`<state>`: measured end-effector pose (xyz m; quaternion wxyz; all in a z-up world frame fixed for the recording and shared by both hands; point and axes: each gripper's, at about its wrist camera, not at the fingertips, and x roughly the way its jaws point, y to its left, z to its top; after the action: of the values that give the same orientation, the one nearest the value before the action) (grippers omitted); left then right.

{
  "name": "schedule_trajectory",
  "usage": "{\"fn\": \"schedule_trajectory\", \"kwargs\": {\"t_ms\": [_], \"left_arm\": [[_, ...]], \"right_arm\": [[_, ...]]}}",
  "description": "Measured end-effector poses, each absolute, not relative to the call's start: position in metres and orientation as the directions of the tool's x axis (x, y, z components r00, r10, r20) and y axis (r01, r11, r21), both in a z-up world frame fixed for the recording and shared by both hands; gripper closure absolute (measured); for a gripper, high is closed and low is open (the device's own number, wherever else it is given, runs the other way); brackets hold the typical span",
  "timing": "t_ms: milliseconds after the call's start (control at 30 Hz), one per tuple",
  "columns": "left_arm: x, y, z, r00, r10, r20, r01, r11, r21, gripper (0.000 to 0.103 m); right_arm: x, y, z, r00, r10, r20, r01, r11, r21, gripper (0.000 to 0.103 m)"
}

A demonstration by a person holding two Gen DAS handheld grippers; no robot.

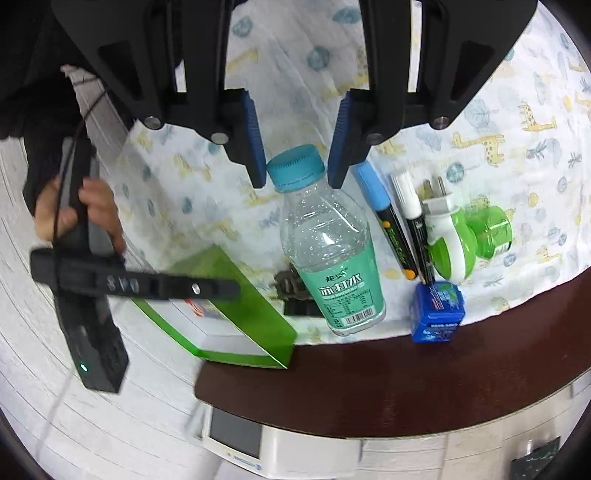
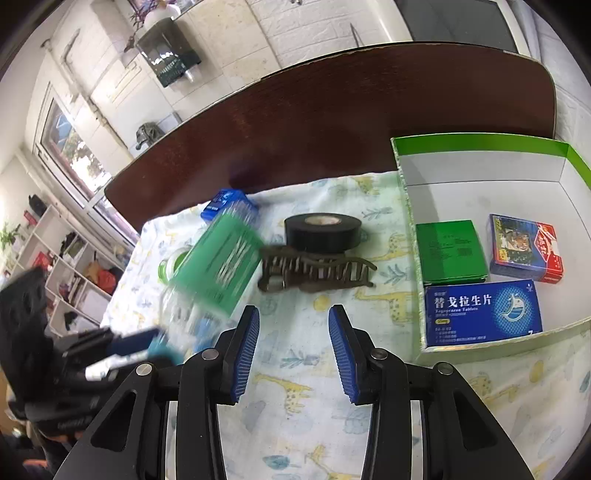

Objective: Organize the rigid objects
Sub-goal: 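Move the right gripper to the green-labelled bottle and grasp its middle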

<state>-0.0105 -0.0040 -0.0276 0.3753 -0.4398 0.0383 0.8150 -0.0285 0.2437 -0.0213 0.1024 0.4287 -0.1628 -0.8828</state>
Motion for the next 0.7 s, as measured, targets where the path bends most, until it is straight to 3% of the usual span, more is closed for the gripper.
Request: {"fn": "schedule_trajectory", "kwargs": {"t_ms": [133, 367, 467, 700], "left_arm": [[-0.003, -0.017, -0.048, -0.255, 0.547, -0.797, -0.677, -0.69, -0.257, 0.07], [-0.016, -0.051, -0.056, -0.36, 0.392, -0.847, -0.569, -0.811, -0.134, 0.071], [-0.025, -0.072, -0.055, -0.401, 0.356, -0.844, -0.475, -0.869, -0.141, 0.07], [-0.014, -0.076, -0.039, -0.398, 0.527, -0.751, -0.451, -0.825, -0.34, 0.069]], "right_arm": [[-0.033, 0.251, -0.023, -0.605, -0.324, -0.728, 0.025, -0.921, 0.39, 0.062], [-0.037, 0.234, -0.026, -0.571, -0.34, -0.747, 0.07, -0.927, 0.368, 0.062], [-0.042, 0.223, -0.026, -0.555, -0.364, -0.748, 0.11, -0.924, 0.367, 0.062], [-0.035, 0.219, -0.026, -0.55, -0.375, -0.746, 0.066, -0.91, 0.409, 0.062]]}}
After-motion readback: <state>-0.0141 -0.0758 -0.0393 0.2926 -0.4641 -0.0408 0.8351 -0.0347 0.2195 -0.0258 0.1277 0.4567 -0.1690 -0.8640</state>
